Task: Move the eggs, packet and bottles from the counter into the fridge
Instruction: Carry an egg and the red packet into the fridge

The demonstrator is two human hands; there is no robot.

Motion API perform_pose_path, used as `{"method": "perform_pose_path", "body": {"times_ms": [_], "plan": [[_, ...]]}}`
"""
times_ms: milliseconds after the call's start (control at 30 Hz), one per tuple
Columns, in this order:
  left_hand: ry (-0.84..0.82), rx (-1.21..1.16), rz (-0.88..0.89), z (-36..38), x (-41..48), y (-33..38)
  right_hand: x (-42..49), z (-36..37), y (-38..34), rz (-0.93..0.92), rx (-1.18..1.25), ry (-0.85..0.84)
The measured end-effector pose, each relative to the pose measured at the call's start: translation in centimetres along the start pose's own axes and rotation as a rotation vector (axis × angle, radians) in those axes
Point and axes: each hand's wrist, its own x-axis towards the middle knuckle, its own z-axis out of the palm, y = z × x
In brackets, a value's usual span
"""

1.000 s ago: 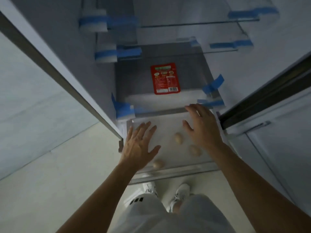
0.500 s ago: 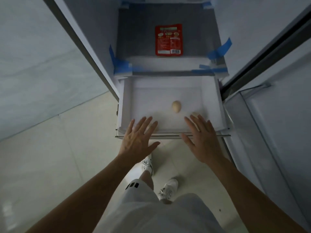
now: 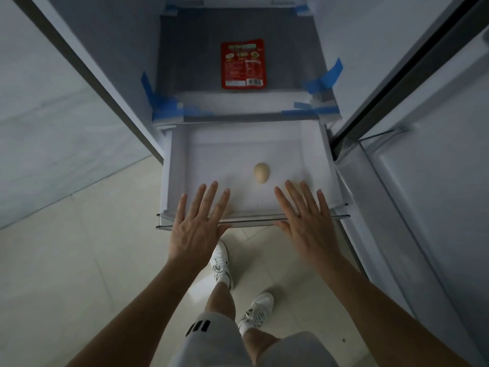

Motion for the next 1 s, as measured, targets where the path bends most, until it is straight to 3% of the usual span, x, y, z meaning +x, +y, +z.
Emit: {"method": "perform_pose_path", "body": {"times_ms": [367, 700, 833, 1000], "plan": [[0.041, -0.009, 0.014, -0.8, 4.6, -2.2, 4.7, -0.3, 0.6, 0.03, -0.068, -0.016], [0.091, -0.077, 0.038, -1.8, 10.9, -4.3, 11.3, 0.0, 1.1, 0.139, 0.051, 0.093], [0.135, -0.103, 0.028, -1.8, 8.8, -3.7, 10.3, 0.0, 0.3, 0.237, 0.109, 0.119], [0.091, -0.013, 0.047, -0.2, 6.3, -3.9, 8.4, 0.9, -0.6, 0.184, 0.006, 0.038]]}}
